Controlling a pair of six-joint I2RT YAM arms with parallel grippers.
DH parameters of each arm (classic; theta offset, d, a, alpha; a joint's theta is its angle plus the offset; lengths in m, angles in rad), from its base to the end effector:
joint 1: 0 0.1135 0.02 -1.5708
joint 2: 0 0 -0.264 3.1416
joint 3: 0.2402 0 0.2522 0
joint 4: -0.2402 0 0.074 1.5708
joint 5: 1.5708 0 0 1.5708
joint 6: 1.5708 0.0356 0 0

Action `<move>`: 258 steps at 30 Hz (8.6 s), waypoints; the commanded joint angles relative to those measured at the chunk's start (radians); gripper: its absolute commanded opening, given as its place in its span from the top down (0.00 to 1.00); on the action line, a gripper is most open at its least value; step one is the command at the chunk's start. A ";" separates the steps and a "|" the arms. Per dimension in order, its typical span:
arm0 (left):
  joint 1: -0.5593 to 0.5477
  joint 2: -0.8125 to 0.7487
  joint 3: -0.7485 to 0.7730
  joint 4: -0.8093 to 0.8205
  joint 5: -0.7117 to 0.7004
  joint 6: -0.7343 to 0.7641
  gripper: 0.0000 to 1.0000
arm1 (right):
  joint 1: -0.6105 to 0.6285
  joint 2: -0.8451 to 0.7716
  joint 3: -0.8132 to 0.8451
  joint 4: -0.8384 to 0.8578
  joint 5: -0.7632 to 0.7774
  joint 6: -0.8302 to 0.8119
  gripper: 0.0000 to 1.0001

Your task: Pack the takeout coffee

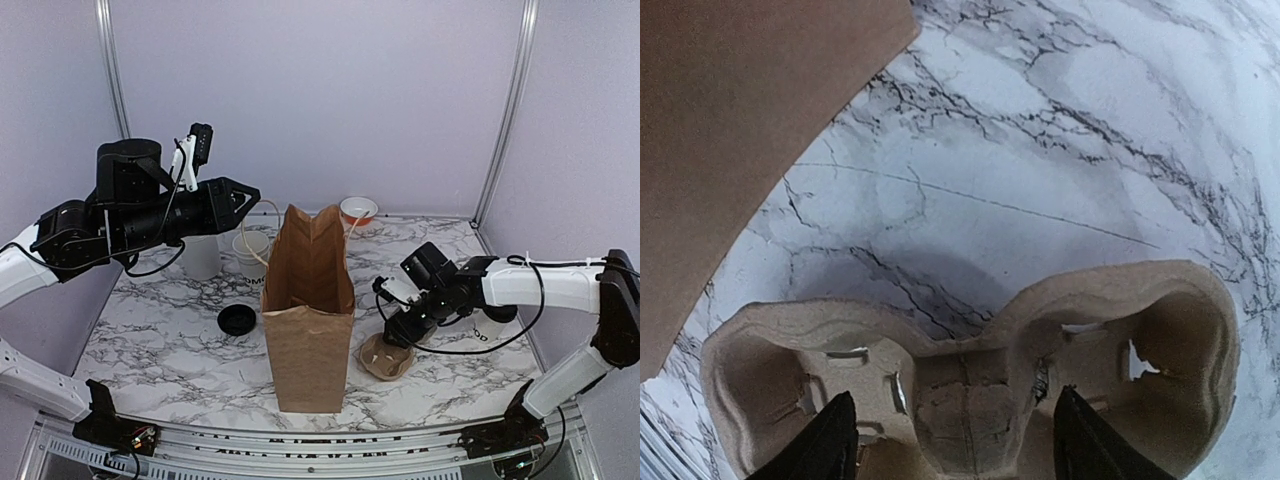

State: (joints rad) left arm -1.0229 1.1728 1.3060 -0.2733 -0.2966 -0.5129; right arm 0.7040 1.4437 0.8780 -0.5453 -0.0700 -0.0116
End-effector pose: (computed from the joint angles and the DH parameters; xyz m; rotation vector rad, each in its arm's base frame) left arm 0.1440 -0.2161 0.4338 0.2244 1.7723 -0.8788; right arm 0.2073 0.1793 0.1966 -0.9721 2.5364 0.3052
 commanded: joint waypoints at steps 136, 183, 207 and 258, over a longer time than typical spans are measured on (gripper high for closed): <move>0.057 0.074 0.141 -0.062 0.073 -0.022 0.95 | -0.070 0.076 0.399 -0.126 0.280 0.276 0.73; 0.057 0.298 0.472 -0.324 0.429 0.130 1.00 | 0.060 0.016 1.041 -0.234 0.062 0.036 0.69; 0.041 0.274 0.443 -0.230 0.618 0.218 1.00 | 0.090 -0.241 0.647 -0.079 -0.616 0.031 0.69; 0.031 0.335 0.494 -0.130 0.902 0.248 1.00 | 0.097 -0.100 0.701 -0.358 -0.442 -0.011 0.74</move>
State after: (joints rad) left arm -0.9867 1.4918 1.7550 -0.4881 0.5312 -0.2447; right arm 0.7898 1.3403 1.5307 -0.8188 -0.6010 0.0086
